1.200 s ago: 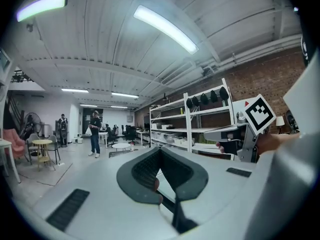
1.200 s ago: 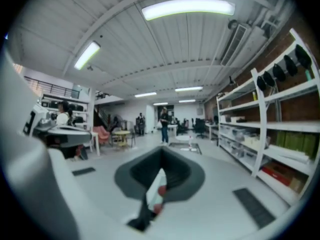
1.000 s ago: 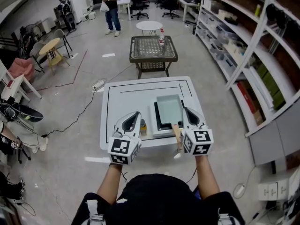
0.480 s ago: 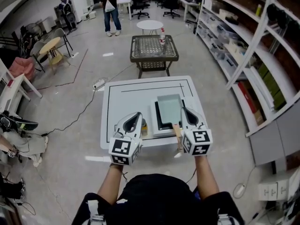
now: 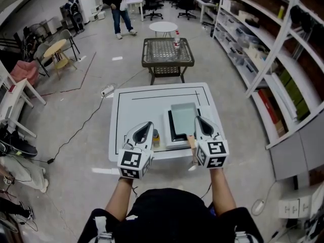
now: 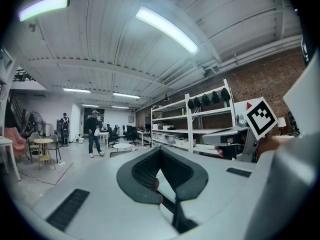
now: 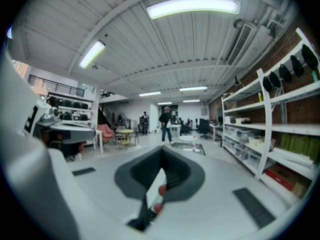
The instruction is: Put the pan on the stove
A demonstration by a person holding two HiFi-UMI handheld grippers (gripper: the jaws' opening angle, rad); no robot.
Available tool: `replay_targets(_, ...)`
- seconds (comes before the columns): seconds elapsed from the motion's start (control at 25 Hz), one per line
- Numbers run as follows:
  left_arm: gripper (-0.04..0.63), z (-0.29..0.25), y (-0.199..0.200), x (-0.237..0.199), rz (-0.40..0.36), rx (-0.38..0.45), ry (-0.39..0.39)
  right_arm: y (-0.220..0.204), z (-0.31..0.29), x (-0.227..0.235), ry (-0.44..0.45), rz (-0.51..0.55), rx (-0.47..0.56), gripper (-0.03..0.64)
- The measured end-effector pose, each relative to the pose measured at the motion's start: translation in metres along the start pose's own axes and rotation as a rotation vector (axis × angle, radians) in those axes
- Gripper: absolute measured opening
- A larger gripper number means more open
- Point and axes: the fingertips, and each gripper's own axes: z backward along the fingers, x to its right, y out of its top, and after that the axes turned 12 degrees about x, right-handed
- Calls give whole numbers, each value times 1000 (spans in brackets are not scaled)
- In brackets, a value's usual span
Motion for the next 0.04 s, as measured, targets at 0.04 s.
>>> replay_targets(0.04, 25, -1, 0, 0, 1, 1, 1, -1, -1, 0, 0, -1, -1, 34)
